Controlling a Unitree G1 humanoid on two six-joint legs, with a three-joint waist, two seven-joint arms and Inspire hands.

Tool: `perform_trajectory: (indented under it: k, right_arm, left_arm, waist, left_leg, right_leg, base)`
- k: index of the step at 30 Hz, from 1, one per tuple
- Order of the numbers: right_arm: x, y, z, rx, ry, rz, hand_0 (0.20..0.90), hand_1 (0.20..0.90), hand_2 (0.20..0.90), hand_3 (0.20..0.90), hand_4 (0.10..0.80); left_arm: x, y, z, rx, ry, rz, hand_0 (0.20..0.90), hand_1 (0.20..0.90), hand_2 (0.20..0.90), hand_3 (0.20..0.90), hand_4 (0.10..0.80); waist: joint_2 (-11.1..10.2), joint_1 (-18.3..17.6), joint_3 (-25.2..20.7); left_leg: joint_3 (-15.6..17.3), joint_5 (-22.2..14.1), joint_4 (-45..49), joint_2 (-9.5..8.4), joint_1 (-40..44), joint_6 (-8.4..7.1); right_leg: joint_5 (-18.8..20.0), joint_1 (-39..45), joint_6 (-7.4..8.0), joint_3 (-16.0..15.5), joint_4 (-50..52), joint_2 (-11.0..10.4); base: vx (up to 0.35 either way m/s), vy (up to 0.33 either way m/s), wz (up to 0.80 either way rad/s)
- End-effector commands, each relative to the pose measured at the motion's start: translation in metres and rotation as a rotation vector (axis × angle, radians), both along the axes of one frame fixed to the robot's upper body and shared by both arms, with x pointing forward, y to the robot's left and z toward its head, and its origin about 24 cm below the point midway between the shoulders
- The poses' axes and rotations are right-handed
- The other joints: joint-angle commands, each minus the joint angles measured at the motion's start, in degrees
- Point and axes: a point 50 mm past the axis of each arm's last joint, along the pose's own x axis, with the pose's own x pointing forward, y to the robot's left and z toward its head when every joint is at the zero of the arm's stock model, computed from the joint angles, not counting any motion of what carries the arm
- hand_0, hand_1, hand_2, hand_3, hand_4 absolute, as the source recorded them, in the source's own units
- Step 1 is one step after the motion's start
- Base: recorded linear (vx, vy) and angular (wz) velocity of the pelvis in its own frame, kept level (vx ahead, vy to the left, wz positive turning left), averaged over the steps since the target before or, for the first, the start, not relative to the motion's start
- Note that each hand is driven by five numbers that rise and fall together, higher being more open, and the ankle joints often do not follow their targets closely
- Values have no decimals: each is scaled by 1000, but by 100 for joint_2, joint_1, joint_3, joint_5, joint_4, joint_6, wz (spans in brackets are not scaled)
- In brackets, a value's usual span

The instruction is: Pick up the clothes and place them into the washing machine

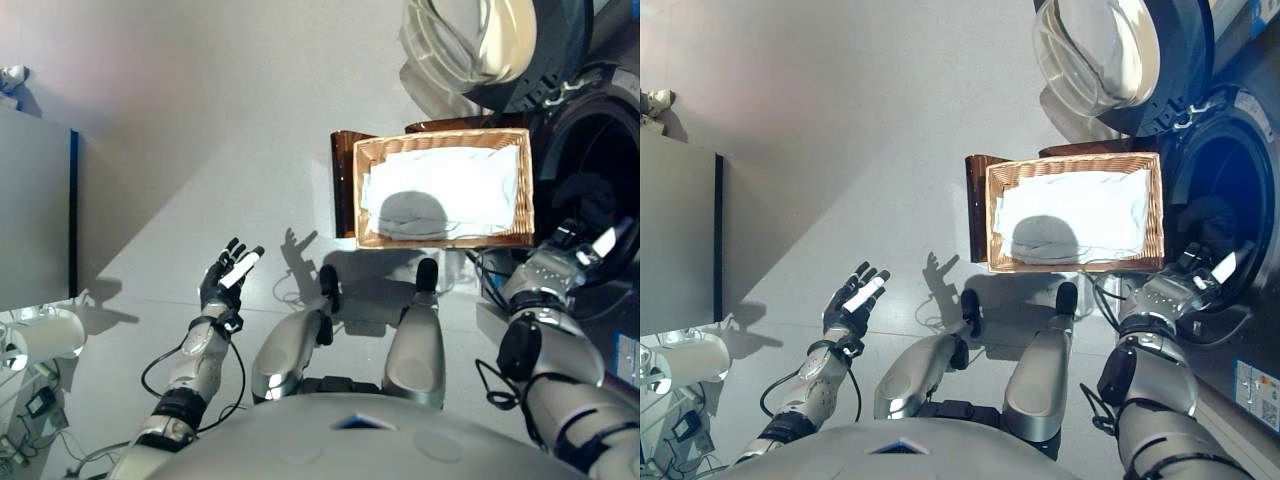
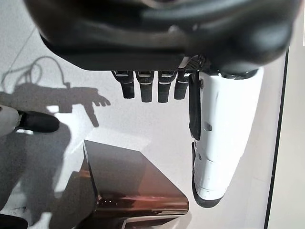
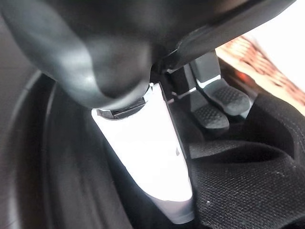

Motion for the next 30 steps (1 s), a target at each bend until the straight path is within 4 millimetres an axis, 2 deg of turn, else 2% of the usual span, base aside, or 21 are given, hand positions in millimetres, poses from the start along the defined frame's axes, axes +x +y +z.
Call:
perform_trajectory:
  k: [1, 4, 6, 18, 19, 21, 22, 27, 30]
  right_arm:
    - [-13, -62, 76, -273, -70, -153, 200, 200, 200, 200, 300]
    - [-14, -69, 87, -290, -72, -165, 200, 200, 200, 200, 300]
    - [-14, -76, 103, -319, -89, -184, 200, 200, 200, 200, 300]
    - [-23, -100, 144, -365, -60, -240, 200, 200, 200, 200, 300]
    - [-24, -103, 155, -393, -74, -245, 200, 200, 200, 200, 300]
    - [-25, -105, 162, -412, -75, -247, 200, 200, 200, 200, 300]
    - [-26, -108, 174, -446, -88, -255, 200, 200, 200, 200, 300]
    - [-21, -108, 194, -537, -57, -215, 200, 200, 200, 200, 300]
    - [-14, -104, 197, -579, -27, -169, 200, 200, 200, 200, 300]
  left_arm:
    - [14, 20, 28, 74, -164, -23, 900, 900, 900, 900, 800]
    - [14, 19, 29, 70, -172, -31, 900, 900, 900, 900, 800]
    - [15, 17, 32, 68, -183, -45, 900, 900, 900, 900, 800]
    - [18, 18, 43, 55, -233, -48, 900, 900, 900, 900, 800]
    - [18, 20, 44, 56, -240, -45, 900, 900, 900, 900, 800]
    - [18, 20, 45, 57, -245, -46, 900, 900, 900, 900, 800]
    - [18, 20, 48, 52, -258, -49, 900, 900, 900, 900, 800]
    - [17, 19, 50, 52, -266, -64, 900, 900, 900, 900, 800]
    - [17, 17, 51, 49, -270, -75, 900, 900, 900, 900, 800]
  waist:
    - [39, 47, -172]
    - [88, 54, -163]
    - [137, 44, -141]
    - [295, 55, -168]
    - [285, 58, -187]
    - [292, 63, -203]
    - [281, 62, -231]
    - [261, 81, -282]
    - [246, 106, -276]
  left_leg:
    - [-130, -97, 386, -93, -371, -282]
    - [-106, -79, 379, -102, -414, -289]
    - [-77, -64, 373, -113, -439, -293]
    - [16, -97, 474, -142, -510, -322]
    - [19, -107, 492, -136, -515, -327]
    - [35, -112, 507, -136, -529, -330]
    - [44, -110, 504, -137, -529, -333]
    - [66, -88, 458, -131, -546, -336]
    - [76, -50, 427, -124, -572, -344]
  right_leg:
    - [-347, -334, -254, 123, 647, 96]
    - [-350, -381, -250, 130, 650, 79]
    - [-352, -448, -256, 149, 692, 78]
    - [-458, -671, -274, 244, 977, 37]
    - [-471, -687, -283, 253, 1005, 32]
    - [-484, -714, -285, 262, 1037, 28]
    - [-490, -741, -286, 260, 1049, 36]
    - [-476, -797, -281, 268, 1068, 39]
    - [-461, -820, -291, 257, 1062, 54]
  base:
    - [-43, 13, 1]
    - [-8, 2, -1]
    - [-28, 5, 3]
    - [-1, 1, 1]
    - [1, -14, -5]
    - [0, -9, -7]
    - [0, -4, -8]
    - [-1, -1, -1]
    - [-9, -4, -1]
